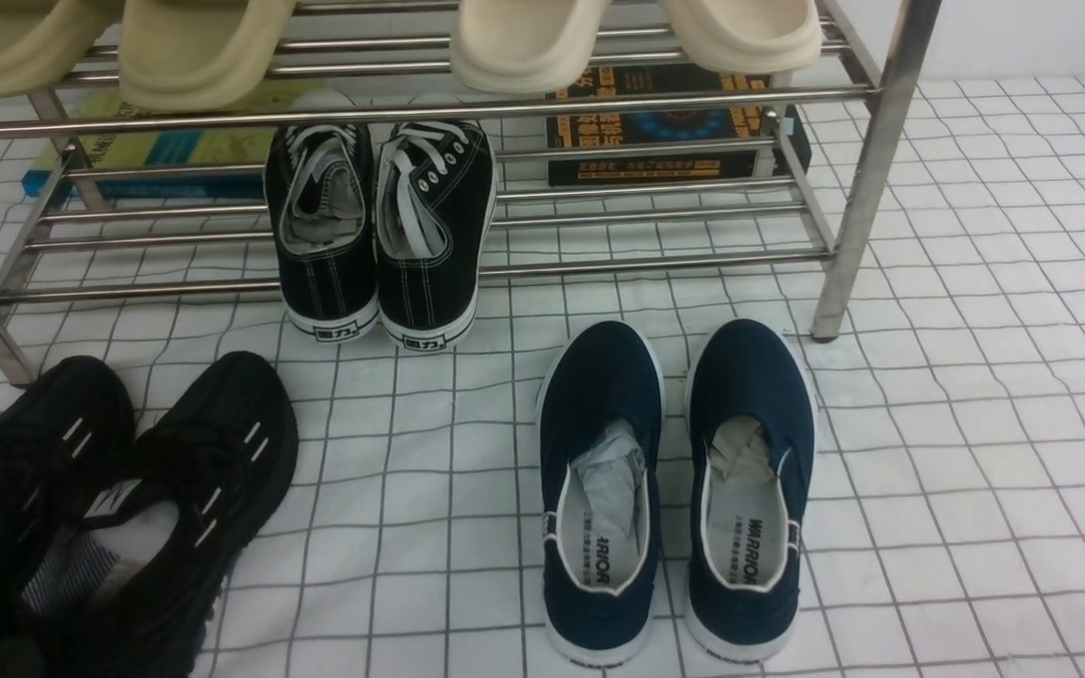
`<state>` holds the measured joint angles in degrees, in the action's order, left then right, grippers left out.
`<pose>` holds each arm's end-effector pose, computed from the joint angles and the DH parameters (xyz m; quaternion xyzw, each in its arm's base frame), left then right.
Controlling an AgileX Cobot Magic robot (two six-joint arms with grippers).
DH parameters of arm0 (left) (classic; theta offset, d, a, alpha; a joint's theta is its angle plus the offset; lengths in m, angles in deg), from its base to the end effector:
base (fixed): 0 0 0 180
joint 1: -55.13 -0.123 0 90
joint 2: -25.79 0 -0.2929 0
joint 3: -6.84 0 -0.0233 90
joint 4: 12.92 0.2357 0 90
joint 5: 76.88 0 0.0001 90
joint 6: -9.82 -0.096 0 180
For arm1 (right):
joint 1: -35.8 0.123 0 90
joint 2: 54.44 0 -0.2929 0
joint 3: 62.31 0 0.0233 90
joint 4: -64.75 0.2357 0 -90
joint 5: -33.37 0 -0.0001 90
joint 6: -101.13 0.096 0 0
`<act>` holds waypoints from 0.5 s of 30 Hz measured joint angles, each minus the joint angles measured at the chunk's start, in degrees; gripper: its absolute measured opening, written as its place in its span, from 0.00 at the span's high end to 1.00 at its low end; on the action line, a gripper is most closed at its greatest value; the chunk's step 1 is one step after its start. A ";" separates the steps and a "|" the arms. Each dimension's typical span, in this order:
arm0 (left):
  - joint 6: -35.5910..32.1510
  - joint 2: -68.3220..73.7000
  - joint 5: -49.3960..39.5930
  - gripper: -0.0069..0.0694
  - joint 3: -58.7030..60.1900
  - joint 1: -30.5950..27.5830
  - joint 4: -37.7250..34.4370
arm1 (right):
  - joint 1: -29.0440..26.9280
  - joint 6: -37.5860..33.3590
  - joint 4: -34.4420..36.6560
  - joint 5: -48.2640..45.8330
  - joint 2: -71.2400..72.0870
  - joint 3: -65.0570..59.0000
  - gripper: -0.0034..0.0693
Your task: Take the shoes off the shelf with your hand from the white checkered tablecloth.
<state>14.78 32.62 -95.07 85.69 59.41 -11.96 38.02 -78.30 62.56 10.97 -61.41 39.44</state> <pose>0.0356 -0.0022 0.1757 0.0000 0.7873 -0.0427 0.6151 0.0337 -0.0001 0.1723 -0.0216 0.8067 -0.0019 0.5906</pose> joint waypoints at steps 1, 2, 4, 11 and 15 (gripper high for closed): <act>1.67 0.00 -0.01 0.88 0.14 0.85 1.39 | 0.00 0.00 0.00 0.00 0.00 0.00 0.62; 3.07 0.00 -0.37 0.88 0.13 1.32 2.57 | 0.00 0.00 0.00 0.00 0.00 0.00 0.62; 4.76 0.00 -1.32 0.88 0.13 1.61 4.11 | 0.00 0.00 0.00 0.00 0.00 0.00 0.62; 5.93 0.00 -3.07 0.87 0.07 0.09 5.02 | 0.00 0.00 0.00 0.00 0.00 0.00 0.62; 6.06 0.00 -3.12 0.86 0.07 -2.00 5.02 | 0.00 0.00 0.00 0.00 0.00 0.00 0.62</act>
<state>20.84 32.62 -98.19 85.77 57.41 -6.95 38.02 -78.30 62.56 10.97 -61.41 39.44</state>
